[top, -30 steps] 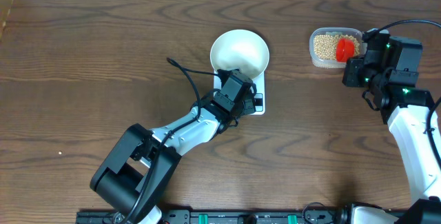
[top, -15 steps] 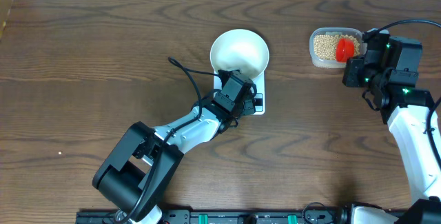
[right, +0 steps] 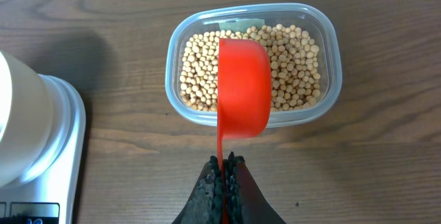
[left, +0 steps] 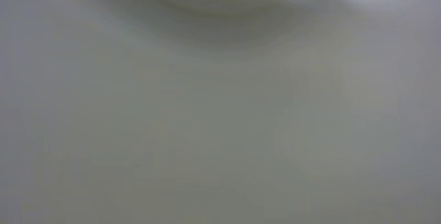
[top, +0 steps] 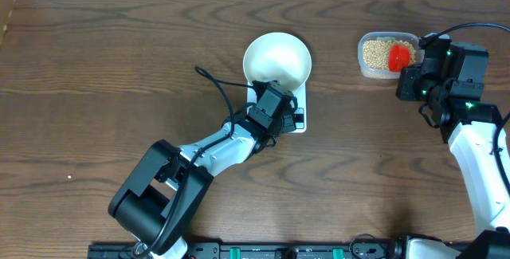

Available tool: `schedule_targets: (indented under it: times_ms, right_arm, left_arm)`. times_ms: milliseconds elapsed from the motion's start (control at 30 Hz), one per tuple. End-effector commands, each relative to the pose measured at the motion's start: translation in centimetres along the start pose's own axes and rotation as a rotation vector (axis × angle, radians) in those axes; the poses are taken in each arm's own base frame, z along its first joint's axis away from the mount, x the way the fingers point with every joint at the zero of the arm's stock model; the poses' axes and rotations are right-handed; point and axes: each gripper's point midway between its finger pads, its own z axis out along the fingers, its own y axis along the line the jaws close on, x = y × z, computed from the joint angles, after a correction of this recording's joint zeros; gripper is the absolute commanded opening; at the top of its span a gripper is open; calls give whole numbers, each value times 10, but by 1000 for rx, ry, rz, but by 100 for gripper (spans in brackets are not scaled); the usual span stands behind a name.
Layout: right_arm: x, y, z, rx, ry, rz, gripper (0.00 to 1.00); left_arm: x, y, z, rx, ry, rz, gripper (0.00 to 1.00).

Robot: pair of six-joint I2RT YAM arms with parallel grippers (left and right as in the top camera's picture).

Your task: Scoop item into bowl and weigh 50g on scale

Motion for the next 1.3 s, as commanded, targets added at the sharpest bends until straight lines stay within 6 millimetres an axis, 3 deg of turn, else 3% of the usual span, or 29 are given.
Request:
schedule_targets:
  times_ms: [0, 1267]
  right_arm:
    - [-7, -2, -3, 4, -18, -10, 1]
    - [-6, -2, -3, 4, -12, -9, 1]
  left_arm:
    - [19, 27, 13, -89, 55, -12, 8]
    - [-1, 9, -6, -40, -12, 160, 7]
